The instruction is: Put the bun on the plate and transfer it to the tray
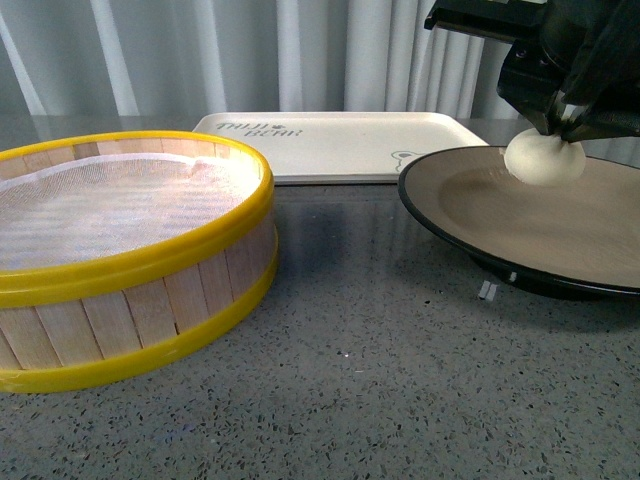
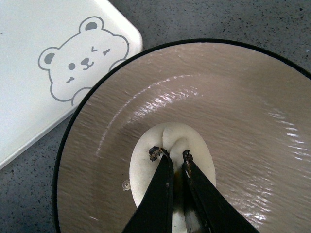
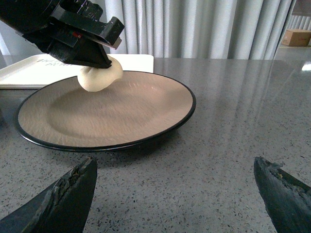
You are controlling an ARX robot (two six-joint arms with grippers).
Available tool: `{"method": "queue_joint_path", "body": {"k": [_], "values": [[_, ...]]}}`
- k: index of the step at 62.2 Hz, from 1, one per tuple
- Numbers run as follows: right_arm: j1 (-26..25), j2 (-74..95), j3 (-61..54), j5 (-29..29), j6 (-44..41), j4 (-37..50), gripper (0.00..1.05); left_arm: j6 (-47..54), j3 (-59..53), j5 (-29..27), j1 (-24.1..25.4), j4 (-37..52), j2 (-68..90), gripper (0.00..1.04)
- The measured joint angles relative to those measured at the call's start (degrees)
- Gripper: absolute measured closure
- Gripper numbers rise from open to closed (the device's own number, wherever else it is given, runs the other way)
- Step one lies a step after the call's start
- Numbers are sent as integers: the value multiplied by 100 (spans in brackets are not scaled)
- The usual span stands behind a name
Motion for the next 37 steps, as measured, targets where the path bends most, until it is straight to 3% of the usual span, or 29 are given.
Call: {"method": "queue_joint_path", "body": {"k": [37], "values": [[0,0,0,0,0,0,9,-26,13,179,-125,-131,155,101]]}}
